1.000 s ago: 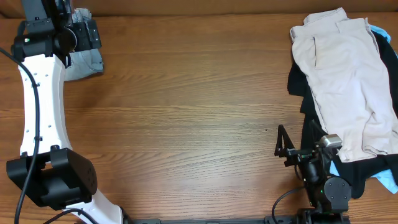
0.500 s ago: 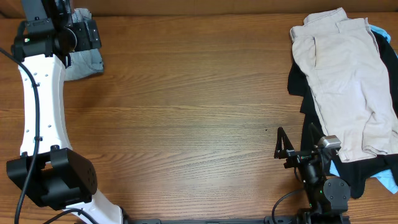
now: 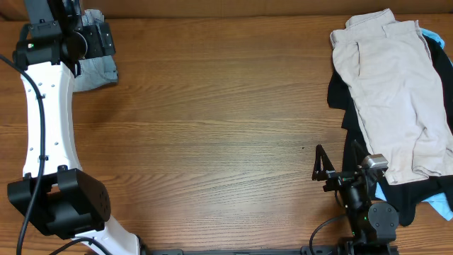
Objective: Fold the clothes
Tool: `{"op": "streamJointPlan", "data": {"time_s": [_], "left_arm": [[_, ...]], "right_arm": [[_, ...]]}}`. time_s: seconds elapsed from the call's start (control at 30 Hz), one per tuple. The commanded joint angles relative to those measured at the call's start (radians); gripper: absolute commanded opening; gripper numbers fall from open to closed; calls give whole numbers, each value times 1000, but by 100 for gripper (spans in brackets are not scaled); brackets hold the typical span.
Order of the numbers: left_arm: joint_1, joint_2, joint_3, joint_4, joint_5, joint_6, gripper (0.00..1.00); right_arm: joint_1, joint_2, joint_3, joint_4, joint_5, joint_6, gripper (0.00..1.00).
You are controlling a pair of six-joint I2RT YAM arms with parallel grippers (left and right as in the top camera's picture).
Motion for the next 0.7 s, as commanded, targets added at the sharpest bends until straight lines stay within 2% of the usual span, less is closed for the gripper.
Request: {"op": "streamJointPlan", "data": {"time_s": [0.0,0.37,0.67], "left_arm": [[-4,-56,3,1,6,-10,100],[-6,-366,-12,1,7,-10,100],[-12,-653,-108,5,-31,19,100]], "right_arm": [[5,-12,-11,2,14,7,100],[5,-12,-11,3,14,7,100],[5,-12,-11,3,14,7,100]]}}
